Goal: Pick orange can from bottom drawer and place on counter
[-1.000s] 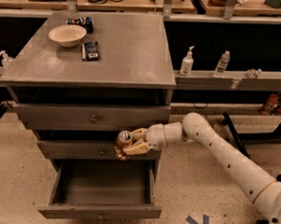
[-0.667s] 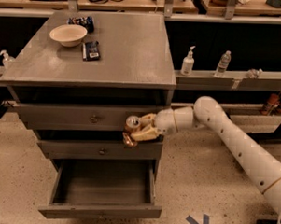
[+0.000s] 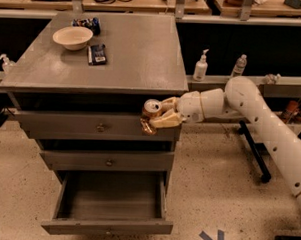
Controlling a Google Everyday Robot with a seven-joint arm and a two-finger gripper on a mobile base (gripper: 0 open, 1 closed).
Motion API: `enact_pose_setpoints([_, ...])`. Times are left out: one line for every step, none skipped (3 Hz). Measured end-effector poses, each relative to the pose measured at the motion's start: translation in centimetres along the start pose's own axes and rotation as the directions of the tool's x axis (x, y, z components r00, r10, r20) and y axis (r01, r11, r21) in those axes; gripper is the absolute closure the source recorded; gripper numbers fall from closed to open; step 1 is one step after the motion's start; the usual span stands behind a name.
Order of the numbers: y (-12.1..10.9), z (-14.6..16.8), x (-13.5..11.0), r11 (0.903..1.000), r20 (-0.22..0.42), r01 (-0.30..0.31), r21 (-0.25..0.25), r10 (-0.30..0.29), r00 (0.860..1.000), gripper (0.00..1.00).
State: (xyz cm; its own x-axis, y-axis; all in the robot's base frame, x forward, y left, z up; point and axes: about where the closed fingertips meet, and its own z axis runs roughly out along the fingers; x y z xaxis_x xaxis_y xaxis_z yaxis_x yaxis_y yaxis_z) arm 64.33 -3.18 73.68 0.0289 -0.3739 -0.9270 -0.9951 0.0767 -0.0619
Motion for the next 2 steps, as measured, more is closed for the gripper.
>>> enact_pose_setpoints([-0.9,-2.5,-2.8,0.9994,-0.019,0.008,0.034,-0.007,1.000,1.00])
enact_pose_setpoints([-2.2,-4.9,-6.0,0.9983,-0.039,0.004,0.059,-0.001,0.999,1.00])
